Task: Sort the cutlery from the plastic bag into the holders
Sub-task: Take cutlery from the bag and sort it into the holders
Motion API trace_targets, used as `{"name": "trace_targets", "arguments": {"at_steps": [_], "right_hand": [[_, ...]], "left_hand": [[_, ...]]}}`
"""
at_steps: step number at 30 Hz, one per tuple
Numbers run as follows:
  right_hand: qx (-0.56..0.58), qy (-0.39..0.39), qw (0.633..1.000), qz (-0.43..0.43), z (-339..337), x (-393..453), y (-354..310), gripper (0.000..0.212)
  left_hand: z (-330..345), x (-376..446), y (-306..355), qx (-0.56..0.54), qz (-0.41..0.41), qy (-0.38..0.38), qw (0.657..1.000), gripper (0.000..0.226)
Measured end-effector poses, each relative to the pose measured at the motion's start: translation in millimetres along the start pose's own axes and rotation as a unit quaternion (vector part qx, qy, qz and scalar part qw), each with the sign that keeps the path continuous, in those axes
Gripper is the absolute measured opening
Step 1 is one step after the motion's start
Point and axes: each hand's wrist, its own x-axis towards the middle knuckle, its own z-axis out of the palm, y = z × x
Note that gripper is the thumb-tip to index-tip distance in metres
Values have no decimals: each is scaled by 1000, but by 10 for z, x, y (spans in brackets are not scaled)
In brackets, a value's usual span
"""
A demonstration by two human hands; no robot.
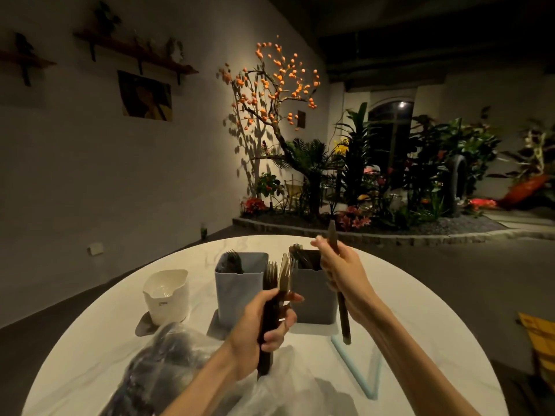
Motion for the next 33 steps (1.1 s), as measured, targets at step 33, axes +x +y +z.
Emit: {"name": "trace_targets", "arguments": {"at_steps": [33], "right_hand": [[38, 11, 999, -27, 62, 70, 146, 41]], "left_hand": [[-68, -106, 38, 99, 61, 206, 972, 46]]}}
